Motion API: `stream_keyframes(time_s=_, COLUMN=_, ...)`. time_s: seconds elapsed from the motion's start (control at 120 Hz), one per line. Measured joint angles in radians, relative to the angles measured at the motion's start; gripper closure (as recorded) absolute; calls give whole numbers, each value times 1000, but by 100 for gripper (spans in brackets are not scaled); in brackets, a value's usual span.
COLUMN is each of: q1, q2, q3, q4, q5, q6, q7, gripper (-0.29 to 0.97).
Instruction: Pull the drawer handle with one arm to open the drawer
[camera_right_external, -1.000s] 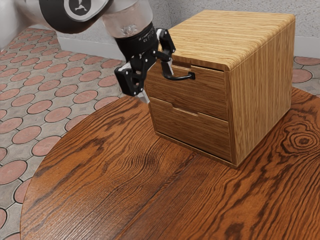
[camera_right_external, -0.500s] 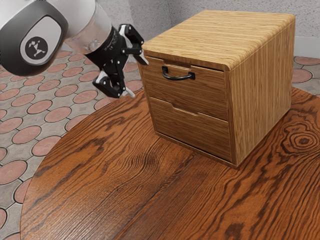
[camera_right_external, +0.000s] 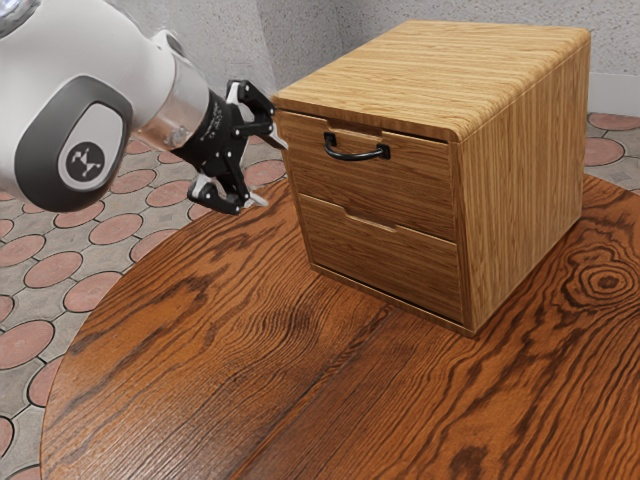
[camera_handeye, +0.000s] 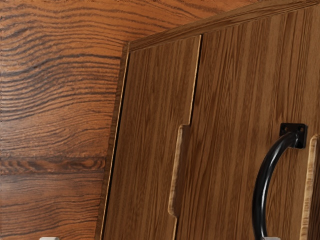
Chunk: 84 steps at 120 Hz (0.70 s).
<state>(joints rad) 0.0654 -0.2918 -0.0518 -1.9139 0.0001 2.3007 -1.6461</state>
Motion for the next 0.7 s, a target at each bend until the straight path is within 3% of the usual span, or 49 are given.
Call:
stream_keyframes(time_s=0.3, q1=3, q2=-4, q3=1, q4=-33, q5=-30, q6=107, q7=76, gripper=24)
stream_keyframes(time_s=0.7, q1=5, q2=73, q3=3, q4=-24, q5=-60, q6=214, q7=160, gripper=47)
